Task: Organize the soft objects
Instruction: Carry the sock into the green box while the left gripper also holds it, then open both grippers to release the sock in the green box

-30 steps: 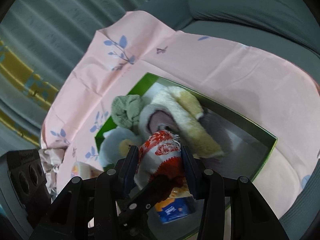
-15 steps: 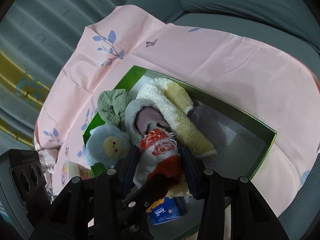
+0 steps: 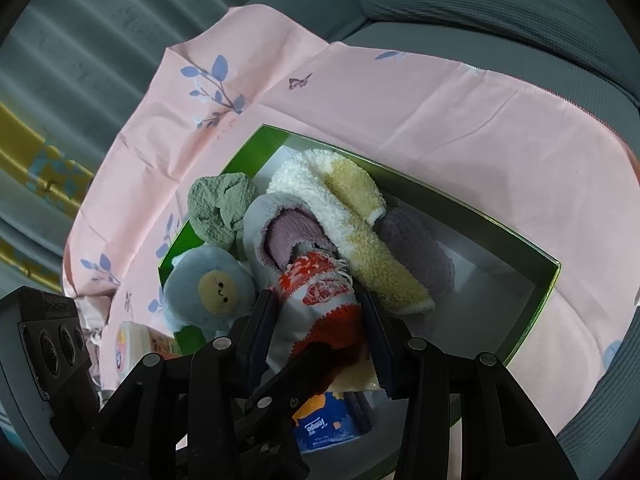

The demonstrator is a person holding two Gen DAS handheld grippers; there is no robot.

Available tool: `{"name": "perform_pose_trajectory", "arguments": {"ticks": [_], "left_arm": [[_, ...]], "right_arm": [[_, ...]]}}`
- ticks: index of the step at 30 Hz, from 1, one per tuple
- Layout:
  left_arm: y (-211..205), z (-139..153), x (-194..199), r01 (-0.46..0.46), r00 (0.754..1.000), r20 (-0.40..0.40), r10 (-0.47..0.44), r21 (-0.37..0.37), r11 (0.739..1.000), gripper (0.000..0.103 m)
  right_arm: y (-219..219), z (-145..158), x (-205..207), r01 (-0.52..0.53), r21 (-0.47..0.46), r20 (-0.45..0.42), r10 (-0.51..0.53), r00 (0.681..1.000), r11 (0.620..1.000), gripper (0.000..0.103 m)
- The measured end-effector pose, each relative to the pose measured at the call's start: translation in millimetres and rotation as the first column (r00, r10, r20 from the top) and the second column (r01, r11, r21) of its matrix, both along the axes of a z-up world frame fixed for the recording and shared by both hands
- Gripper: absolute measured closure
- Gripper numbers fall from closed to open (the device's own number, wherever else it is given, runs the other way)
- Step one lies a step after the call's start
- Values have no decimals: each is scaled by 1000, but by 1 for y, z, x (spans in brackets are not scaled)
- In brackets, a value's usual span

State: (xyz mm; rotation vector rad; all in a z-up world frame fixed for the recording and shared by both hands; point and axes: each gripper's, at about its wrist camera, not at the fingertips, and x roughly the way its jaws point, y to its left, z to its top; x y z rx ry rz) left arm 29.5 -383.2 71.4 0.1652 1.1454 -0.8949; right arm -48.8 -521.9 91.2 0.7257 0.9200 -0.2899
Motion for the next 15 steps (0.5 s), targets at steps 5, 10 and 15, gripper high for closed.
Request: {"name": "perform_pose_trajectory", "arguments": {"ticks": [5,10,15], "left_arm": [[2,1,0,-5,1000,-7,5,-5,1000,62],[2,5,-4,-4,1000,13,4,8,1000,55],[10,9,-8,-18,999,43,17,39,999,44]], "right_arm": [[0,1,0,1,-2,-2,-1,1000,1000,56],[1,3,-2,8,-13,-2,-8,1000,1000,56],[1,7,-7,14,-19,3,-14,1000,1000,56]]}}
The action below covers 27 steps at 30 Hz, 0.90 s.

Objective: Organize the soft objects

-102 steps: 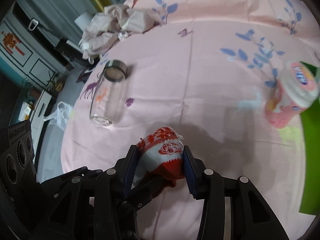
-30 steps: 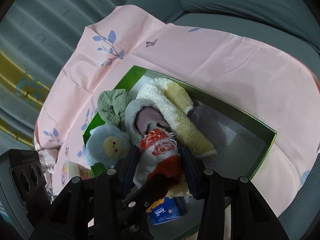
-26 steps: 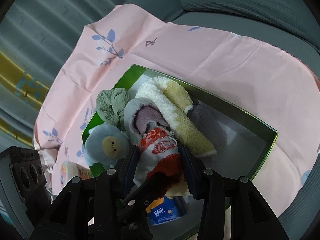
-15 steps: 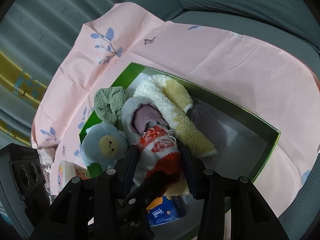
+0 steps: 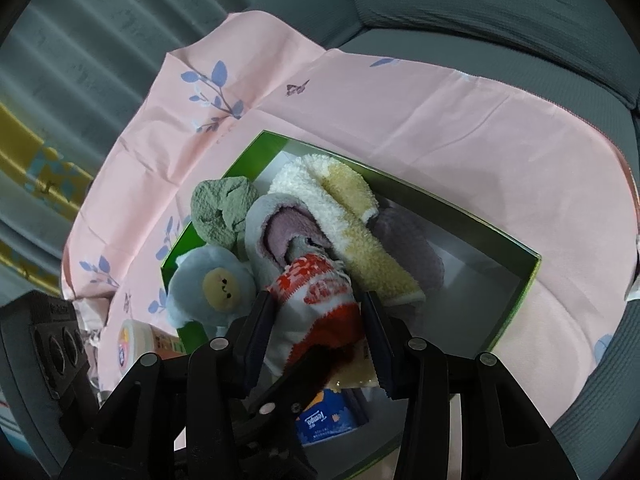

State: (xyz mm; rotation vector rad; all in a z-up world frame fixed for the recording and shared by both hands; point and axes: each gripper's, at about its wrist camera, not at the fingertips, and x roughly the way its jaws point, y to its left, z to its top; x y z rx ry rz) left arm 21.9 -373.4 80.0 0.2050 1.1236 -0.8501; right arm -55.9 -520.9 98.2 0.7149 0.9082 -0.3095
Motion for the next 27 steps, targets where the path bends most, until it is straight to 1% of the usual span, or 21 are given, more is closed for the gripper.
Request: {"name": "perform_pose_trajectory", "arguments": {"ticks": [2,3,7,8,9,11,14,16,18,22,23,24,25,27], "left_arm": [[3,3,-1,-6,1000,14,6,1,1000,42],[5,6,-2,-8,1000,24,8,0,1000,39],[13,20,-6,-15,998,67,16,-17,1000,33],[14,23,-8,-15,997,77,17,-18,1000,27],[16,26,-10,-17,996,91,18,-20,1000,23],[21,34,-14,-15,992,123,19,-29,999,22],[26,42,-18,-25,990,140,29,-31,999,18],[30,46,-19,-32,988,151,37,-35,999,14],[36,50,-19,-35,987,157,41,-42,999,13],[45,56,-23,-54,984,168,59,-39,998,11],[48,58,-24,-61,983,172,66,-38,997,10],[50,58,-24,-66,982,174,71,-37,997,5],[54,60,-25,-75,981,177,80,-38,996,3],[59,62,-26,-92,978,186,96,-29,995,1]], "right_arm": [[0,3,-2,4,-4,5,-4,1000,1000,56],[1,4,-3,5,-6,8,-5,1000,1000,56],[3,11,-7,6,-18,20,-5,1000,1000,56],[4,13,-8,7,-22,23,-6,1000,1000,54],[5,15,-9,8,-26,27,-7,1000,1000,49],[8,19,-11,5,-34,40,-4,999,999,42],[12,25,-12,-2,-39,57,4,998,999,39],[15,28,-14,-3,-48,63,6,998,999,34],[18,33,-16,-3,-60,71,7,997,998,27],[25,41,-19,-8,-75,90,15,996,997,26],[28,42,-19,-9,-80,89,17,996,997,25],[29,43,-19,-11,-84,87,19,996,996,25],[32,44,-19,-13,-89,87,21,996,996,25],[36,48,-20,-19,-100,92,28,995,995,25]]}}
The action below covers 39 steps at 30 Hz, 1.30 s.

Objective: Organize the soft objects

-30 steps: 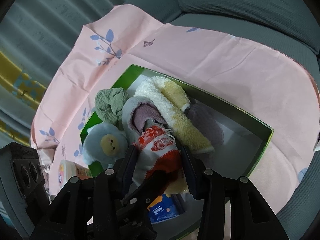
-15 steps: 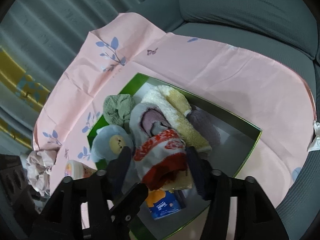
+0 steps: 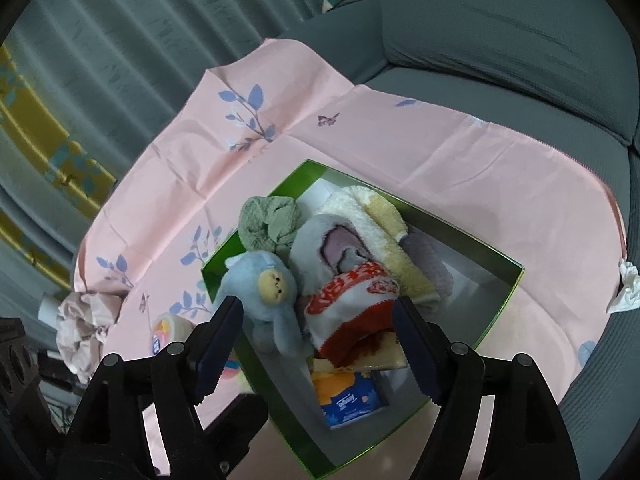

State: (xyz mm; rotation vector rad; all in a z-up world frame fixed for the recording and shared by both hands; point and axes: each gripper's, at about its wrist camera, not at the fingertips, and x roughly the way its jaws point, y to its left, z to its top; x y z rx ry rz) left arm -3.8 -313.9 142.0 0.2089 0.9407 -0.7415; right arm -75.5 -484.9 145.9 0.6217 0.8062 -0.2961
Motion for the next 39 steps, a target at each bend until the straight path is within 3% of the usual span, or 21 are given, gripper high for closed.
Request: {"name": "perform_pose_trajectory", "arguments": {"ticks": [15,39], "left_arm": [[36,6,-11,-40,998,-52,38,-34,999,1],[53,1,-10,-72,994,-90,70,-25,997,1]], "right_arm": [[34,24,-8,-30,-101,25,32,999,994,19],[49,23,-8,-37,-135,-11,36,999,990,19]]}}
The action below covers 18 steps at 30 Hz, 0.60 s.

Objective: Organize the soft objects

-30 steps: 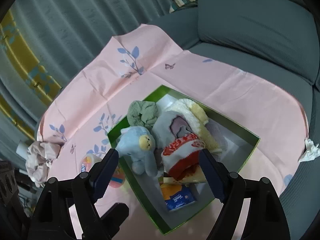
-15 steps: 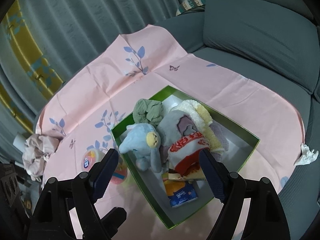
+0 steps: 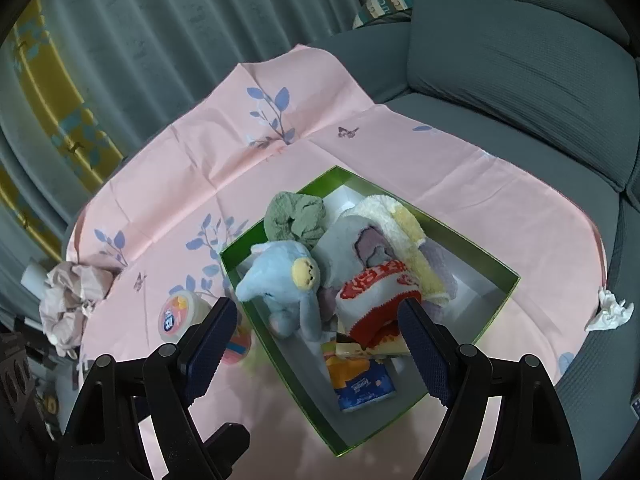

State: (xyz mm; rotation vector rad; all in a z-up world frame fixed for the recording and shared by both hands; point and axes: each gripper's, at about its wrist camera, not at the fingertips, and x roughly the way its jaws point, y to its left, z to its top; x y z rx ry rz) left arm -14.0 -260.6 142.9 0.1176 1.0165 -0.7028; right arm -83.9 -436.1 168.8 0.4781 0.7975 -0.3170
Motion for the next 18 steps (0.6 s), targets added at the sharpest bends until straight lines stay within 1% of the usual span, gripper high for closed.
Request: {"name": "perform_pose_trajectory", "arguments": {"ticks": [6,9,18], "left_arm": [[0,0,-1,-3,1000,0,3,1,1000,1],[0,1,-2,7,1000,-14,-7,-5,1000,1],[1,3,-5,13,1000,-5,-13,-6,1000,2]], "right_arm": [[-2,-2,0,3,-4,-8,-3,1000,1000,19],[-2,-2,2,4,-5,-15,-4,1000,1000,19],[-3,-3,1,8,-9,-23,-8,1000,1000,19]]}}
